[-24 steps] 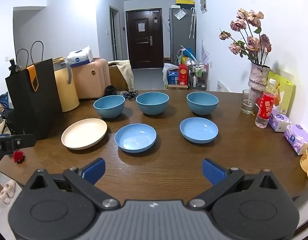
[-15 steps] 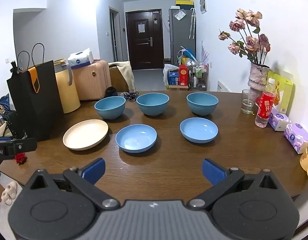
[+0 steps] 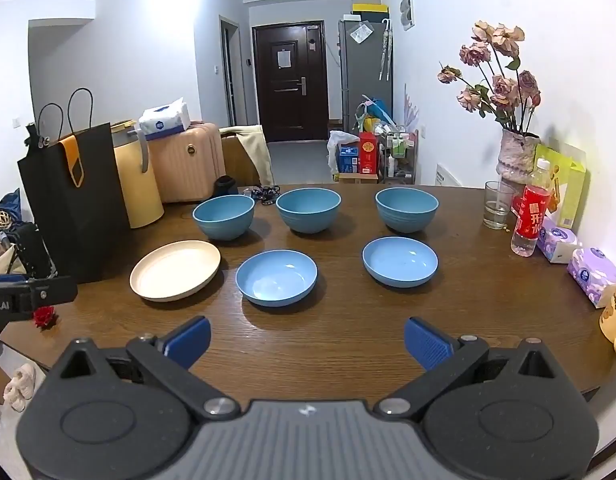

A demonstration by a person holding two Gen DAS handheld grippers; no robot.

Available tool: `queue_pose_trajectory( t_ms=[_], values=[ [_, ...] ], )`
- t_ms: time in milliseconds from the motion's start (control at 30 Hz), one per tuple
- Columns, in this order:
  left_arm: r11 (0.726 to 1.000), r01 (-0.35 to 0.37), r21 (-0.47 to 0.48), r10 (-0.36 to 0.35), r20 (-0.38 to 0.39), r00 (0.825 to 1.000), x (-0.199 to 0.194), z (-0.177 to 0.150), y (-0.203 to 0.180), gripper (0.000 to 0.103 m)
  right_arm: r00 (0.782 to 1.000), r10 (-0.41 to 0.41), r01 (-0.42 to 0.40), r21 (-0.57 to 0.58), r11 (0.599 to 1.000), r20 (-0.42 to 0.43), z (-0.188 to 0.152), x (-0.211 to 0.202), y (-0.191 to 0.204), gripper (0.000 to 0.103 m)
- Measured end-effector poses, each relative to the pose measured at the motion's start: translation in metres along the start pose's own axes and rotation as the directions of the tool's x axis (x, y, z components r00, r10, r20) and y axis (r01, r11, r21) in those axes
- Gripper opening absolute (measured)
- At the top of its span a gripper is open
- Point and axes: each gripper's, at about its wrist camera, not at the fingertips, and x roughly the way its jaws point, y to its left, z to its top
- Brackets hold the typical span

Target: Organize plates and bowls

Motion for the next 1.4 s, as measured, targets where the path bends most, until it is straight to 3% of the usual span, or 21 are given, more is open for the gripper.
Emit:
queue_pose_trajectory(
  t_ms=[1400],
  values=[
    [0.999, 0.028, 0.016, -0.028, -0.005, 1.0, 0.0049, 0.0, 0.0004, 0.103, 1.0, -0.005, 0.005, -0.001, 1.0, 0.008, 0.0058, 0.0049, -0.0021, 0.103]
  ],
)
